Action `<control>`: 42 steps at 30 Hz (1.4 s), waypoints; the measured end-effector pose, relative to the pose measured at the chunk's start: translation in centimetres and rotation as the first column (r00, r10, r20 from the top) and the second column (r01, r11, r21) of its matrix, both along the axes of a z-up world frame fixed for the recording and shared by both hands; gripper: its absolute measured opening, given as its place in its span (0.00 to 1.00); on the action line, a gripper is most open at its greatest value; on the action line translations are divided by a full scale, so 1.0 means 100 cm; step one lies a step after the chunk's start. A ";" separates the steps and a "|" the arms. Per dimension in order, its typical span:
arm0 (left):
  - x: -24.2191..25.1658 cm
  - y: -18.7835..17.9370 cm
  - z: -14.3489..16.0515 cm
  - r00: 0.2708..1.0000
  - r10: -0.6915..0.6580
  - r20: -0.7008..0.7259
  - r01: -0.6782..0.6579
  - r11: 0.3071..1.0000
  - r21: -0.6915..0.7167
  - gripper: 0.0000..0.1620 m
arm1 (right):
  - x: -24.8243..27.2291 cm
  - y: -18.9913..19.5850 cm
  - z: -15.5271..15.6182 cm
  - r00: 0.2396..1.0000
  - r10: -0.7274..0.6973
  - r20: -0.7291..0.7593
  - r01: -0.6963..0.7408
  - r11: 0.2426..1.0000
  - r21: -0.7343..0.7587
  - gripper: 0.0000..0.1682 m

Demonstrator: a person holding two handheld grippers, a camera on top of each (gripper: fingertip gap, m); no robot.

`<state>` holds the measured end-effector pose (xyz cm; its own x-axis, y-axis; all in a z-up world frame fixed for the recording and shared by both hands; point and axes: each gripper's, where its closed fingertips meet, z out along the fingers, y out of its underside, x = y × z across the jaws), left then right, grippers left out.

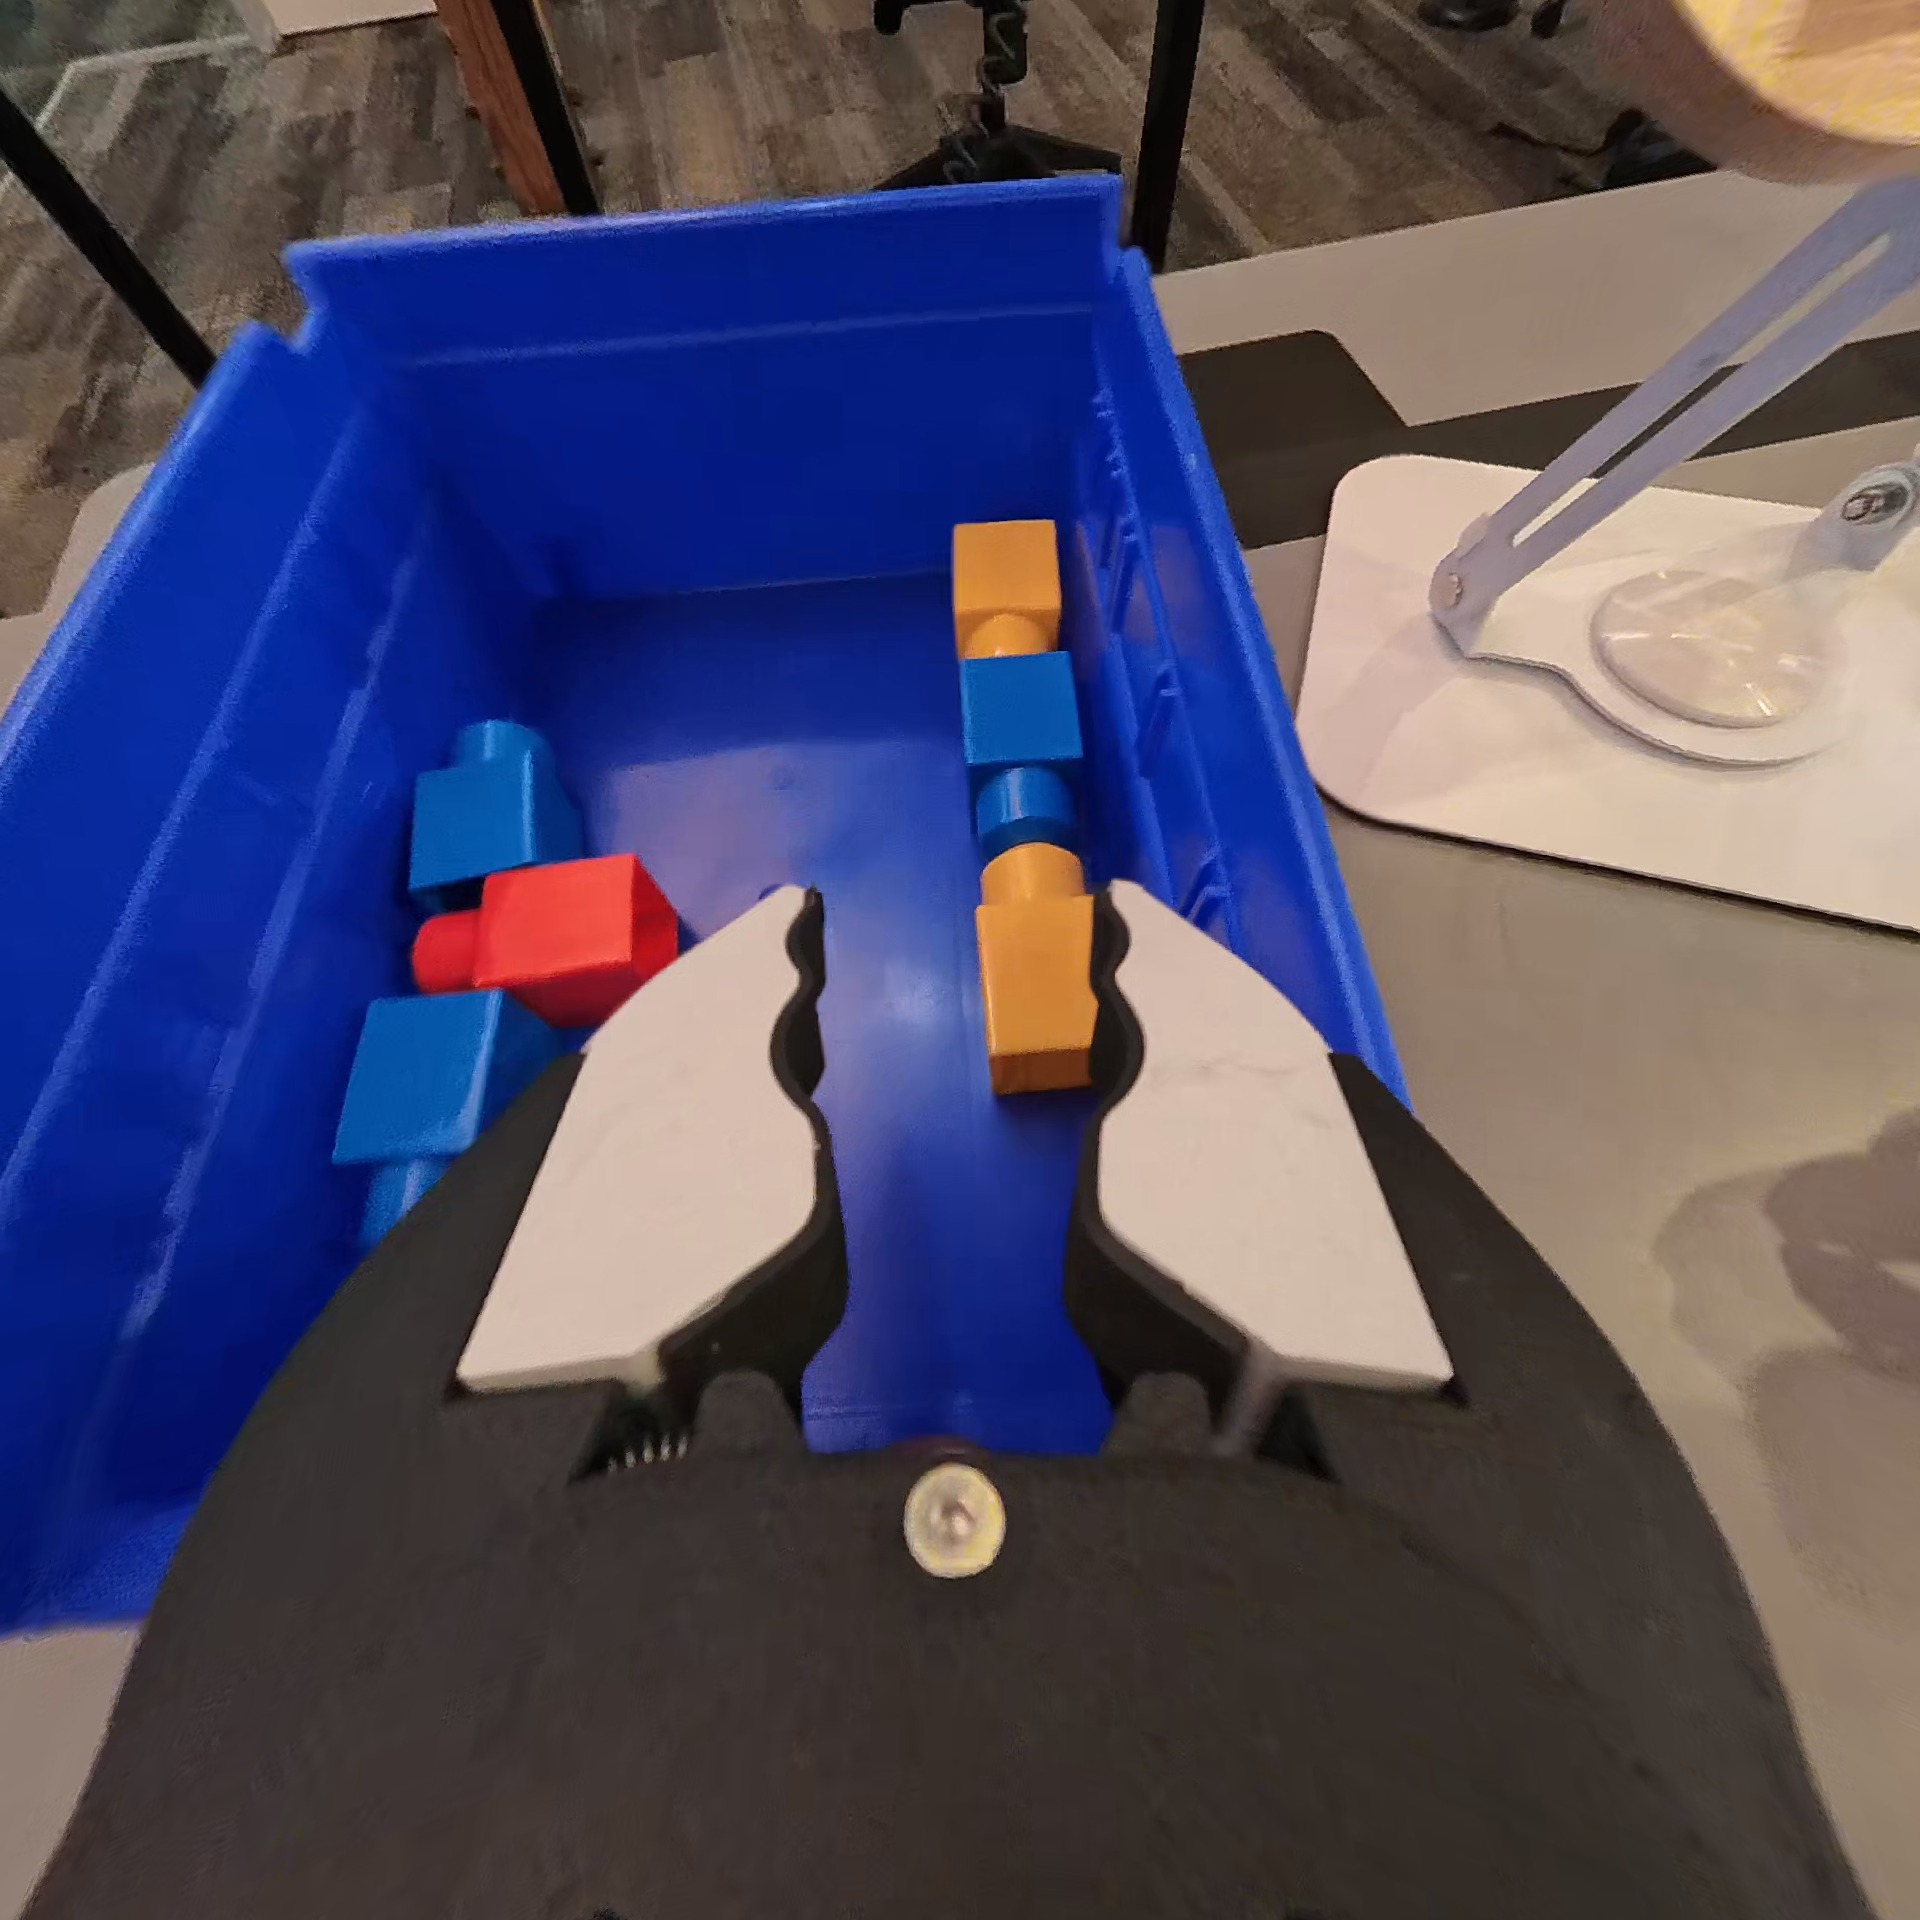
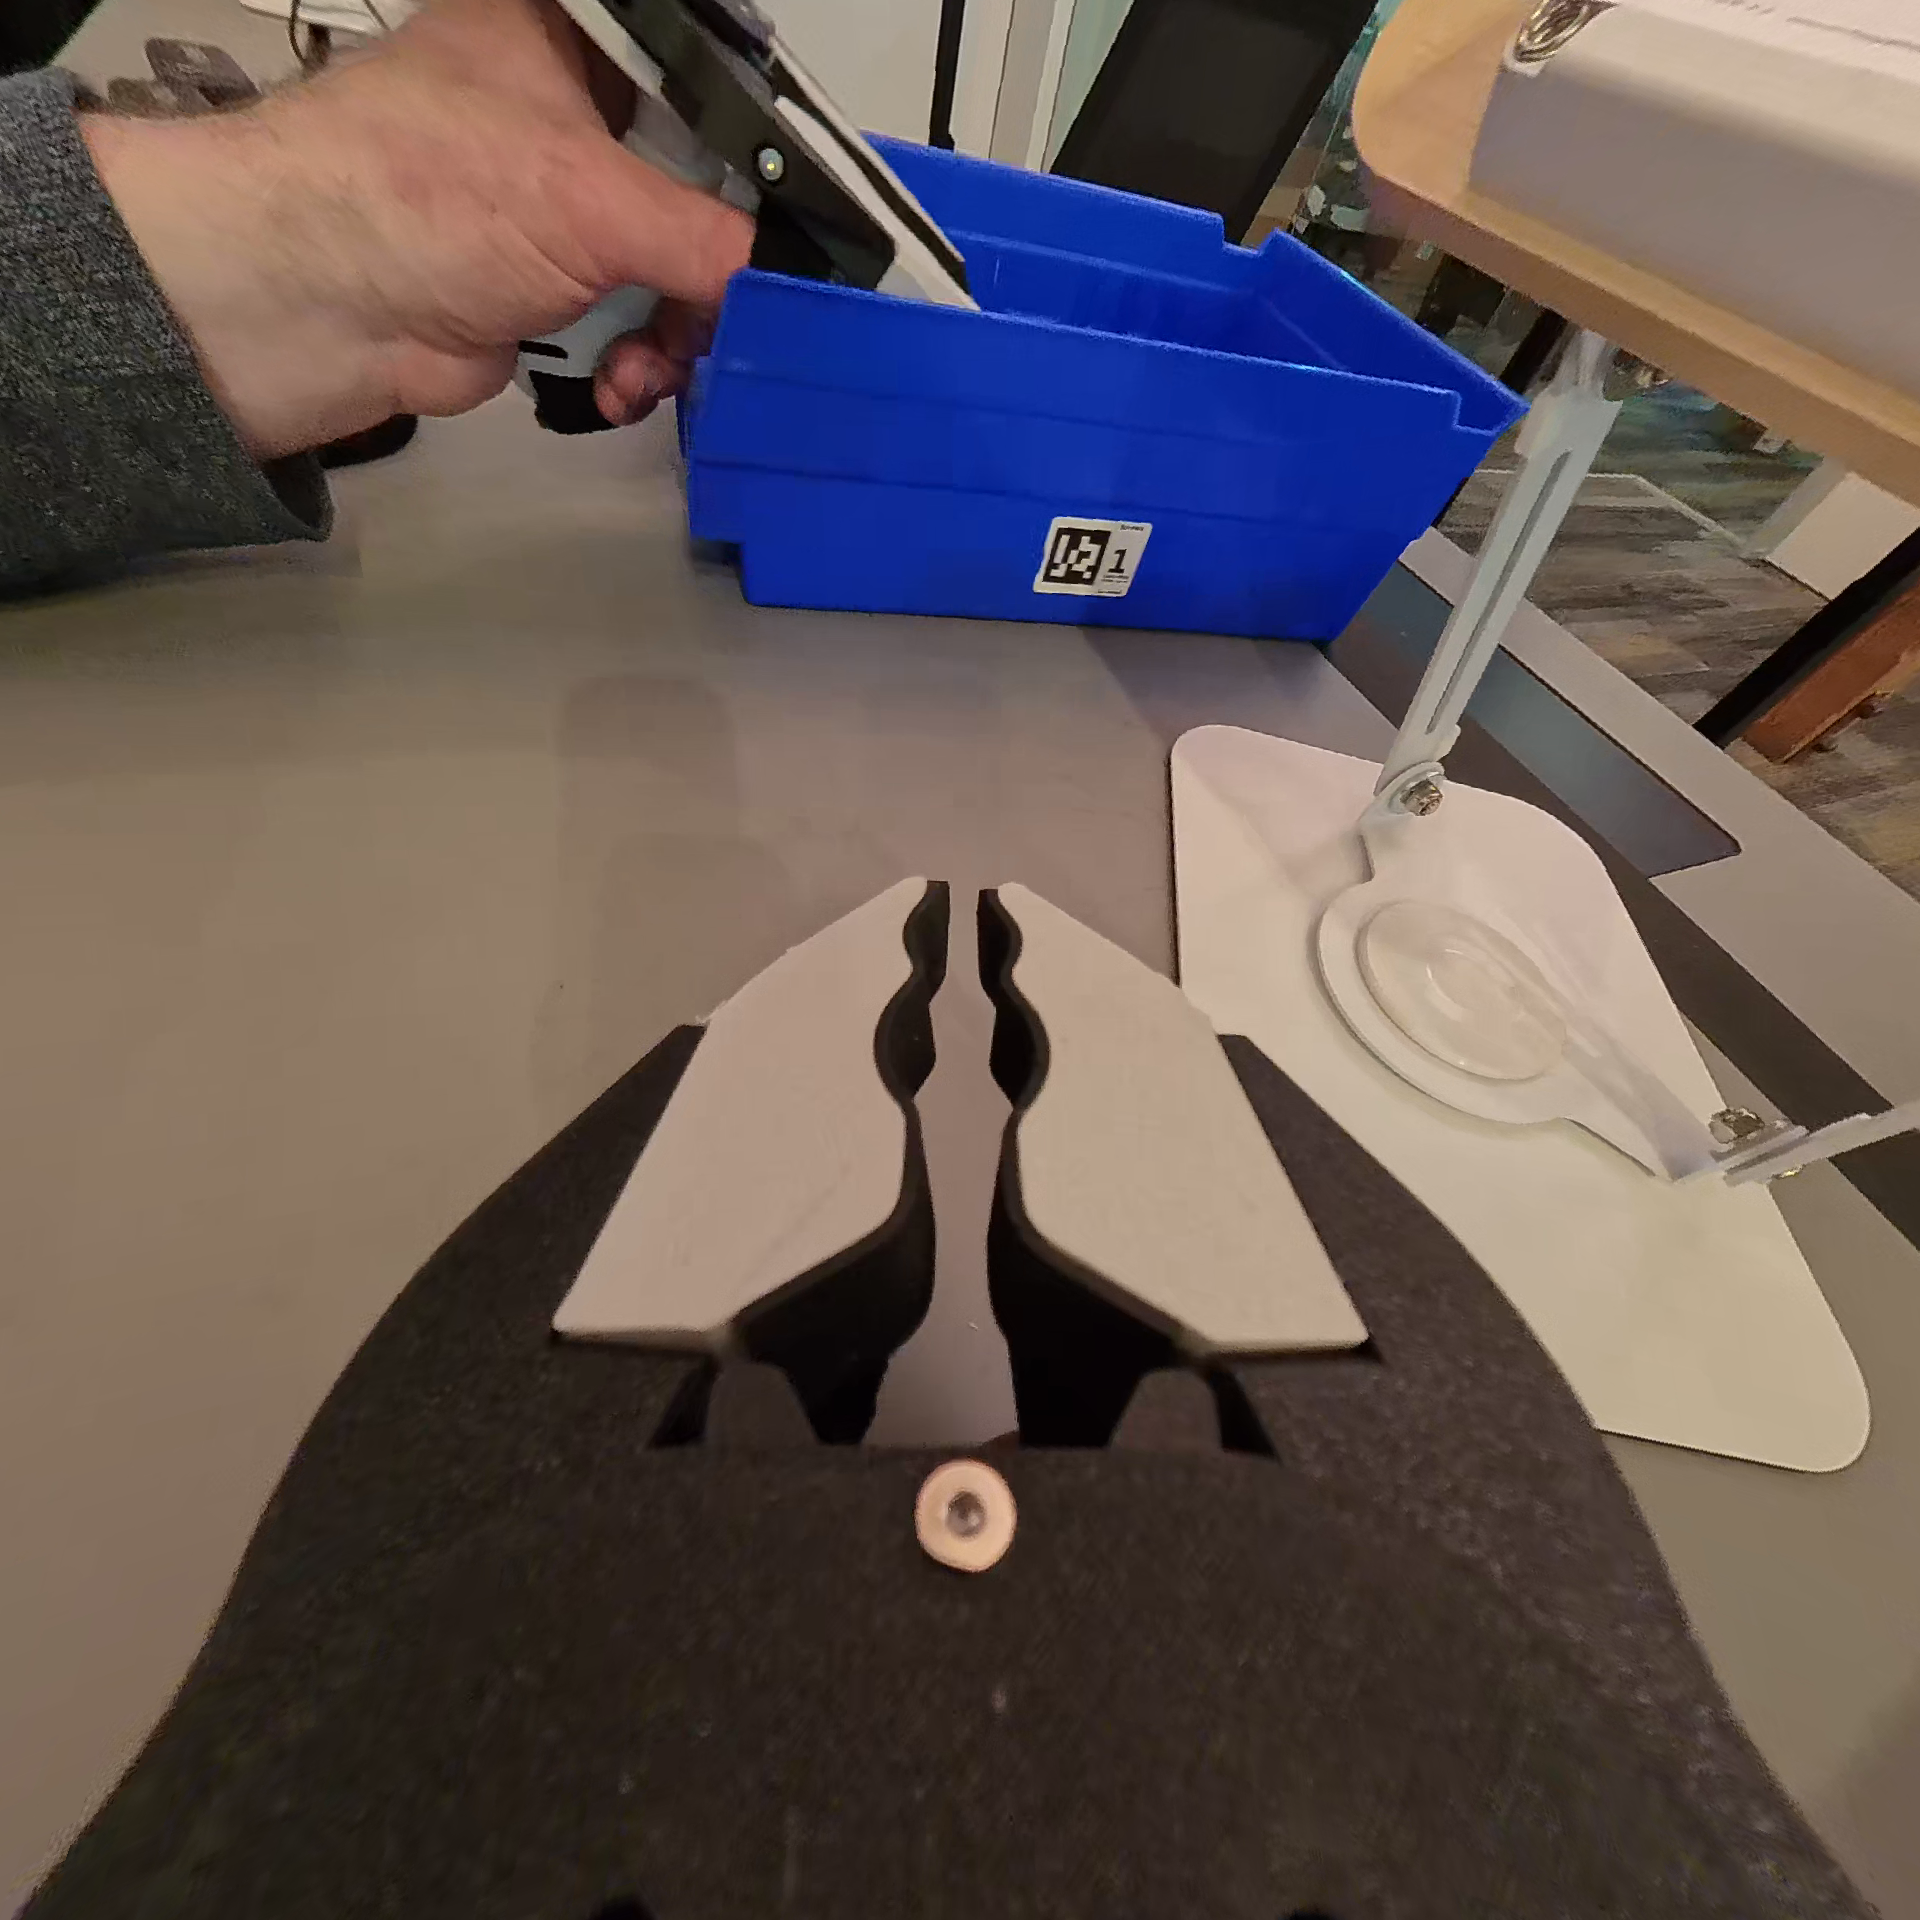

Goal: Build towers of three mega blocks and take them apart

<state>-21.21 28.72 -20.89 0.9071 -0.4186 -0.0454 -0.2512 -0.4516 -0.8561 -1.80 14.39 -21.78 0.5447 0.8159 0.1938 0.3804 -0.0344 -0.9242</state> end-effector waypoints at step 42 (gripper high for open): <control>0.017 0.018 -0.019 0.977 -0.213 -0.003 0.199 0.919 -0.341 0.23 | 0.003 0.000 0.009 0.996 0.033 -0.087 -0.036 0.999 -0.034 0.06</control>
<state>-19.48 30.49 -22.80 0.7994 -0.5929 0.0972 -0.4003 -0.6462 -0.6498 -1.53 14.37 -20.92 0.5293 0.8402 0.1180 0.3003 -0.0555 -0.9522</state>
